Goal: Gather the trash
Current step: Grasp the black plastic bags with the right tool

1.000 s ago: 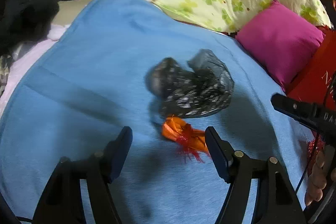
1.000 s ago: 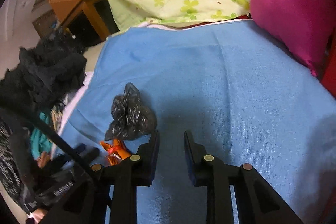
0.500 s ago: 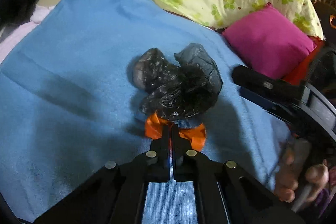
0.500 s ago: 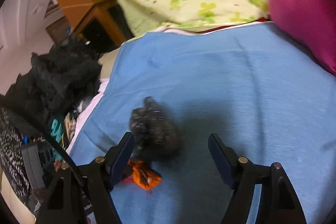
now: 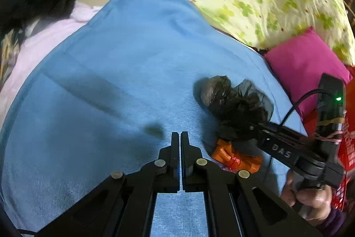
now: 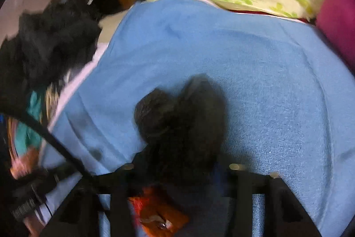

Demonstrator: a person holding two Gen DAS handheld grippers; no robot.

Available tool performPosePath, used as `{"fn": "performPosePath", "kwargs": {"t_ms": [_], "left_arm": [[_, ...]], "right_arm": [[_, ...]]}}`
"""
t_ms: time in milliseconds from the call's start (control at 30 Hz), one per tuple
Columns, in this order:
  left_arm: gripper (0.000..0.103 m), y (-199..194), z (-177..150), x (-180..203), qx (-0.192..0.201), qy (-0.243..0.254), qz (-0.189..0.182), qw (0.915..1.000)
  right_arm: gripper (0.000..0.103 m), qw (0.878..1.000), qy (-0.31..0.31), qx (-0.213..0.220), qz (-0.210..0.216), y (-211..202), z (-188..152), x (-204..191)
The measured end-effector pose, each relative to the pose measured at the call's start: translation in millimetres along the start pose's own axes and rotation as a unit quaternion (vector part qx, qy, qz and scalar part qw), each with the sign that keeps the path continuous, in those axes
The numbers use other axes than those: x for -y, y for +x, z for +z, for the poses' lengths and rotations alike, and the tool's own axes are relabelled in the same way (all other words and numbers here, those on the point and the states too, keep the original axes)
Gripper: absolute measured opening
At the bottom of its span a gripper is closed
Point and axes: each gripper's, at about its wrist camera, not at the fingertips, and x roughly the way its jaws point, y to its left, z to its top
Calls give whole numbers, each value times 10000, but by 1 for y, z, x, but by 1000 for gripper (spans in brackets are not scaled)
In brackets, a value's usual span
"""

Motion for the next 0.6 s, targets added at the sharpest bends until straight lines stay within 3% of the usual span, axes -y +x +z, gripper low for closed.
{"fn": "performPosePath", "kwargs": {"t_ms": [33, 67, 100, 167, 233, 300, 400, 567, 600], "left_arm": [[1, 1, 0, 4, -4, 63, -64, 10000], [1, -1, -1, 6, 11, 135, -131, 9998], [3, 0, -2, 12, 57, 228, -174, 9996], [22, 1, -2, 19, 96, 327, -246, 9991], [64, 3, -6, 26, 140, 390, -323, 9986], [68, 6, -8, 38, 223, 513, -337, 9979], [74, 16, -11, 47, 41, 540, -531, 9971], [73, 31, -18, 61, -180, 718, -435, 9963], [68, 33, -19, 63, -208, 716, -460, 9962]], "right_arm": [[37, 10000, -45, 58, -50, -7, -2, 1], [25, 9999, 32, 142, -67, -14, -2, 5], [25, 9995, 204, 238, -52, -23, -3, 13], [25, 9977, 479, 482, -72, -47, -7, 30], [25, 9959, 620, 641, -160, -71, -18, 45], [25, 9950, 688, 697, -199, -91, -30, 55], [25, 9944, 701, 752, -256, -117, -51, 59], [25, 9917, 857, 928, -218, -156, -85, 69], [25, 9913, 894, 952, -183, -160, -87, 68]]}}
